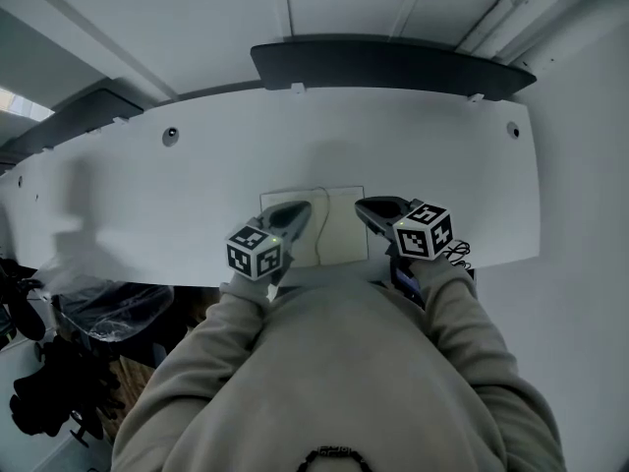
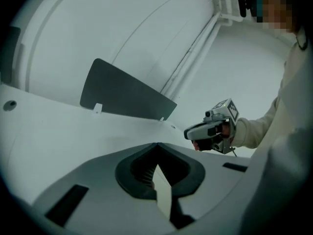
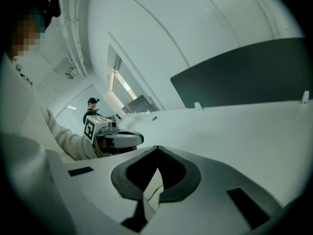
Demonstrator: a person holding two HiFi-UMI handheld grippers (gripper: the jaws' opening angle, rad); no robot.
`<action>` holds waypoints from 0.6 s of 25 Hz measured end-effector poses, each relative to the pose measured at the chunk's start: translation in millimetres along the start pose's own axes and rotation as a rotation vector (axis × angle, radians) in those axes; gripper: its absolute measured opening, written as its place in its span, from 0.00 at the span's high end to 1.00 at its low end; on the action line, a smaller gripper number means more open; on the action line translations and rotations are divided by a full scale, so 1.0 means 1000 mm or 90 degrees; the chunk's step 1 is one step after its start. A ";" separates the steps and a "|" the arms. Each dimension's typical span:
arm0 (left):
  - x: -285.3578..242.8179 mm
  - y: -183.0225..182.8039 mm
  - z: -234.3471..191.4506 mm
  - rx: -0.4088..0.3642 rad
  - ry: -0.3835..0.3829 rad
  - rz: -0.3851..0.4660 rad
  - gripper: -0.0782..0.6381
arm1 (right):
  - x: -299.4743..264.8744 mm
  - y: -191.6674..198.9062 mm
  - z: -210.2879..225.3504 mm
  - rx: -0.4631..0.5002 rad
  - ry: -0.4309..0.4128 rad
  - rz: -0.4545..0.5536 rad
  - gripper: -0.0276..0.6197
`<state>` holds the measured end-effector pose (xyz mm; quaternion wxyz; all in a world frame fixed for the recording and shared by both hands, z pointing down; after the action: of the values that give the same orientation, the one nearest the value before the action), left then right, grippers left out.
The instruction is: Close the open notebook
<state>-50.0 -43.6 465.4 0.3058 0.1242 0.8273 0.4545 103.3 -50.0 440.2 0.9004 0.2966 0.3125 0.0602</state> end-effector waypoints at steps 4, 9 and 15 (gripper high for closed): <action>0.000 -0.045 0.012 -0.045 0.017 0.029 0.89 | 0.029 -0.035 -0.018 0.047 -0.004 0.055 0.92; 0.006 -0.102 0.024 -0.046 0.017 0.083 0.89 | 0.064 -0.071 -0.043 0.101 -0.009 0.127 0.92; 0.006 -0.134 0.052 -0.053 0.033 0.108 0.89 | 0.080 -0.078 -0.051 0.146 0.003 0.150 0.93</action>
<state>-12.7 -79.5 331.4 0.2497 0.1693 0.8017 0.5161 130.5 -64.8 321.2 0.8466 0.4318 0.2825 0.1303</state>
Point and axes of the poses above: the fingertips, and each gripper's own axes: x backward along the fingers, z to its right, y out of its underside, the point moved 4 cm from there along x, backward along the fingers, and after that the axes turned 9 degrees about -x, right-handed, at the moved point
